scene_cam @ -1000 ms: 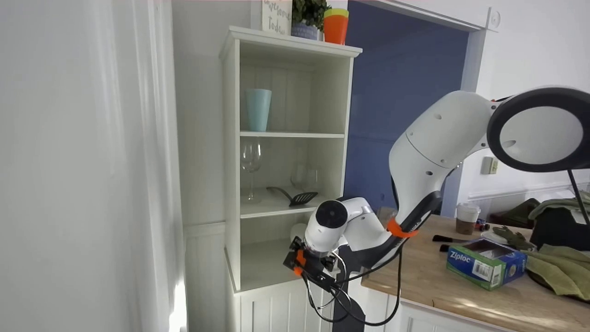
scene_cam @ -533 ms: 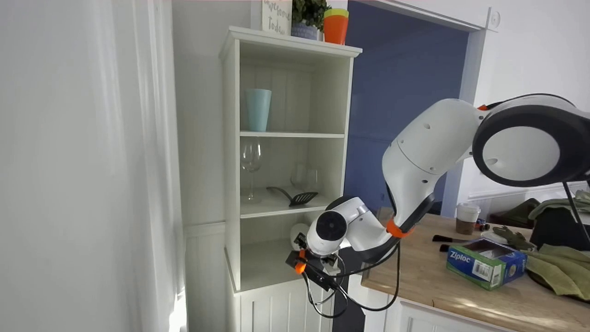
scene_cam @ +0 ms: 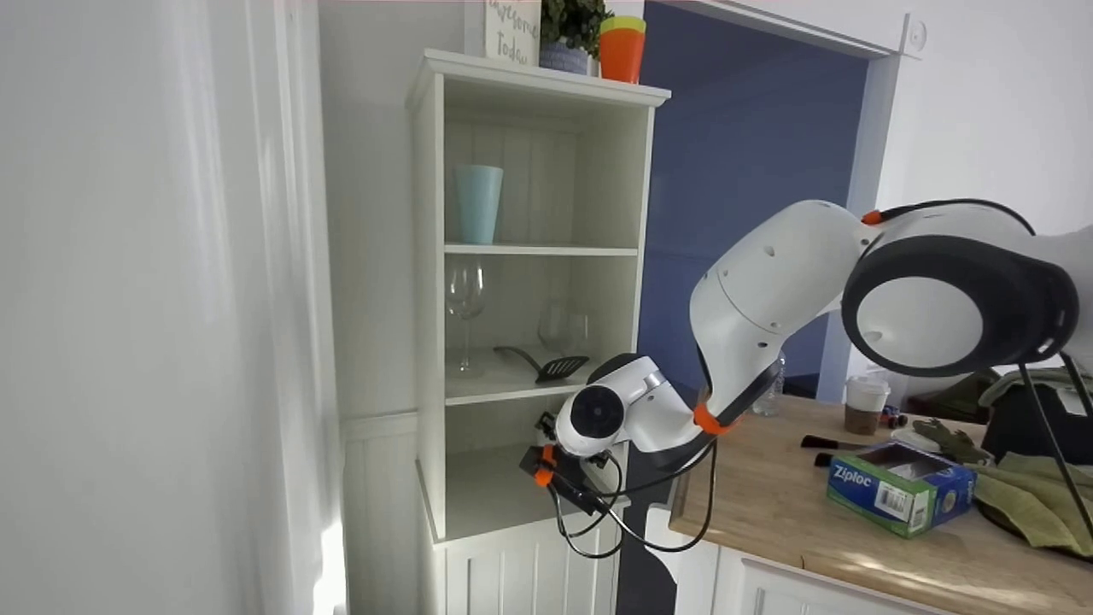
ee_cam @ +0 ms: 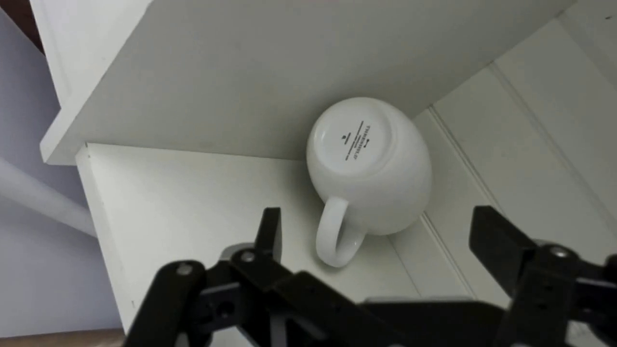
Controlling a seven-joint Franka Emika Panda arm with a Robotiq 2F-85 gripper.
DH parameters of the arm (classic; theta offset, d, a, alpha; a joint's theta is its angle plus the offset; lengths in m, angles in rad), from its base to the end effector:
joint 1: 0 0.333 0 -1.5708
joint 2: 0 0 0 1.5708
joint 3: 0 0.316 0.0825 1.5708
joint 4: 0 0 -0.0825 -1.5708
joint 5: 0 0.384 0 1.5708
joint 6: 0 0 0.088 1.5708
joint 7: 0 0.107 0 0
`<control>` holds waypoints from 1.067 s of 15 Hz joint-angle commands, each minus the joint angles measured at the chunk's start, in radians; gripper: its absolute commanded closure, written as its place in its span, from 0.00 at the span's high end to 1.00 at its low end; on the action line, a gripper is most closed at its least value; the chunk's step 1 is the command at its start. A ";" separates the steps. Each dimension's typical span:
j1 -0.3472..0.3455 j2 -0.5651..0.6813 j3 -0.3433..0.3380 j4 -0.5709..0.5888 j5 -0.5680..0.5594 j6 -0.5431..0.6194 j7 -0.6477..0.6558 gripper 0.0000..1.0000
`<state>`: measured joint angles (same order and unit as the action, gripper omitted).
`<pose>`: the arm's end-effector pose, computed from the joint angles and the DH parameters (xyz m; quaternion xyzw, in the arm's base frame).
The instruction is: Remove the white mug from the bottom shelf and put it on the counter
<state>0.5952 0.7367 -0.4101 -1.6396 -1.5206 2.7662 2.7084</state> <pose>0.6654 0.2074 0.2205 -0.7782 0.4018 -0.4810 0.0410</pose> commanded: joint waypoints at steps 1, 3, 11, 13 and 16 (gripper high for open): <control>-0.009 0.060 -0.007 0.066 0.037 -0.013 0.010 1.00; 0.002 0.082 -0.031 0.071 -0.020 -0.006 0.080 1.00; -0.019 0.177 -0.062 0.213 0.067 -0.010 0.038 1.00; -0.022 0.184 -0.063 0.201 0.090 -0.011 0.038 1.00; -0.024 0.205 -0.070 0.200 0.121 -0.004 0.037 1.00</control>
<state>0.5724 0.9041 -0.4656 -1.4680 -1.4354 2.7524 2.7137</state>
